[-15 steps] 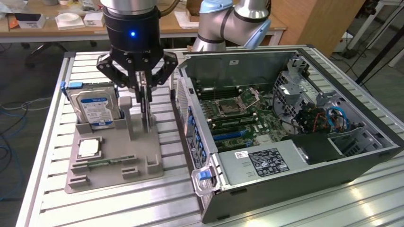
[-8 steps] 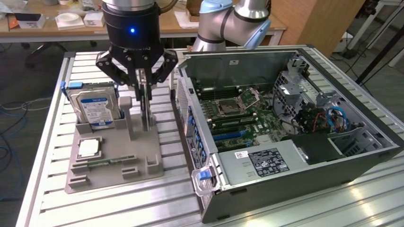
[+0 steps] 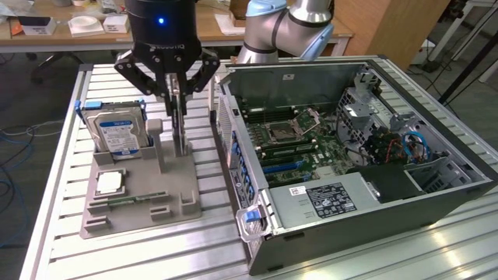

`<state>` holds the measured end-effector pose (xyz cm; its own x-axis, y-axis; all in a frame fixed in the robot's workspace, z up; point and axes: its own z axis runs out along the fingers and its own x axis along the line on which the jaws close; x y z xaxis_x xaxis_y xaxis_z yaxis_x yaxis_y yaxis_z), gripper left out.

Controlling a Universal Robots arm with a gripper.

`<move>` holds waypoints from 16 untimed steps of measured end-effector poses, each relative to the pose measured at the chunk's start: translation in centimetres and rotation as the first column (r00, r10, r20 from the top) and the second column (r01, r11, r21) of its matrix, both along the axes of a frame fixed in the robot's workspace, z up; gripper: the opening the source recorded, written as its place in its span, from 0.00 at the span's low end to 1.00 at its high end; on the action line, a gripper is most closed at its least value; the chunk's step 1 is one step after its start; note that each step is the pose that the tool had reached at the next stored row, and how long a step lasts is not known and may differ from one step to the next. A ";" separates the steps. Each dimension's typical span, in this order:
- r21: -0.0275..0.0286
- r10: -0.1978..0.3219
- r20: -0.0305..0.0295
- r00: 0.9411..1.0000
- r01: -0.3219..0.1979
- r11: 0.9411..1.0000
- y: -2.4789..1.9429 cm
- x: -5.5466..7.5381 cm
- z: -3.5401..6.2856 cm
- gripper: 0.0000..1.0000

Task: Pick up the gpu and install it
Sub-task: 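Pick up the gpu and move the gpu toward the slot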

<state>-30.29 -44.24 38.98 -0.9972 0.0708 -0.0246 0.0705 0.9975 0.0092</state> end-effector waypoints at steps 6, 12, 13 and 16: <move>0.000 0.000 0.000 1.000 0.000 1.000 0.00 0.0 1.60 0.26; 0.000 0.000 0.000 1.000 0.000 1.000 0.00 0.0 2.51 0.26; 0.000 0.000 0.000 1.000 0.000 1.000 0.00 0.0 2.55 0.26; 0.000 0.000 0.000 1.000 0.000 1.000 0.00 0.0 2.55 0.26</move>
